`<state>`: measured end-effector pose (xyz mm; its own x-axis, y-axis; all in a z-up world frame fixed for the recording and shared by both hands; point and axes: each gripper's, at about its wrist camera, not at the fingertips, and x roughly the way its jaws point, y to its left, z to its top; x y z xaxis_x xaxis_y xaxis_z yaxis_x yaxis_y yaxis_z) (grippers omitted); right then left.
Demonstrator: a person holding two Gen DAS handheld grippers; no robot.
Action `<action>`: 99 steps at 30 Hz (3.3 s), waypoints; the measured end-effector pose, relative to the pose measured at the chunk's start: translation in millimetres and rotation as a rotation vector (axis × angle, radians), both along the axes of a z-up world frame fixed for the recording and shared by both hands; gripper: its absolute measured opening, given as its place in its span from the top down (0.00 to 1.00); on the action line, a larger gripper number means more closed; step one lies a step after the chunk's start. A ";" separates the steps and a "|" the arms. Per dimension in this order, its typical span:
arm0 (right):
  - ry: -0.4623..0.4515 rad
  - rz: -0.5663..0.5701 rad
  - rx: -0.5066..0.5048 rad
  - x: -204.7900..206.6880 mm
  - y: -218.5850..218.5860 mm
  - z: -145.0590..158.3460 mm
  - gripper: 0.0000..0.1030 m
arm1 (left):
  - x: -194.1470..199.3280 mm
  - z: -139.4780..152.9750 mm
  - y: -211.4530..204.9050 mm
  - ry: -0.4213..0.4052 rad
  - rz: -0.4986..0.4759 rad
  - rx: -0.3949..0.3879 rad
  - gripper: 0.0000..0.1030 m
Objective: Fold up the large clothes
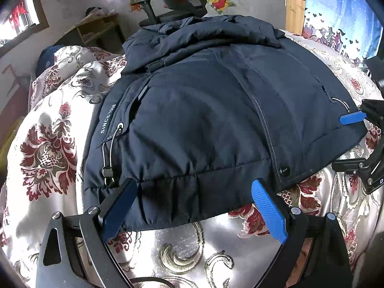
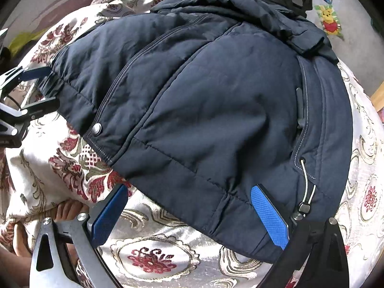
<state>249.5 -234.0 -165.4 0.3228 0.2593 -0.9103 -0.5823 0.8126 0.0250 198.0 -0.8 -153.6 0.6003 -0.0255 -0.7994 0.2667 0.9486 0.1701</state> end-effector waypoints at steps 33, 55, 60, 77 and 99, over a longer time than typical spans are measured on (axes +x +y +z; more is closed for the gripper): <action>-0.237 -0.034 -0.135 3.2 8.5 -5.9 0.02 | -22.9 -22.0 -11.5 0.009 -0.167 0.076 0.09; -0.179 -0.122 -0.052 4.3 -6.8 14.9 0.29 | -3.7 -31.6 -7.2 -0.128 -0.034 0.273 0.13; -0.194 -0.091 -0.072 -3.4 3.4 12.9 0.48 | -4.9 -28.3 -14.3 -0.120 -0.031 0.261 0.23; -0.272 -0.178 0.211 7.8 -12.2 49.8 0.77 | 1.5 3.2 -16.7 -0.142 -0.014 0.157 0.50; -0.389 -0.257 0.387 8.5 -35.8 100.9 0.90 | 13.8 67.1 -16.5 -0.243 -0.006 0.016 0.90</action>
<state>258.0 -269.9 -64.5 0.7092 0.4179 -0.5678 -0.3945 0.9027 0.1717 211.8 -17.4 -86.6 0.7751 -0.0180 -0.6316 0.2218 0.9437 0.2453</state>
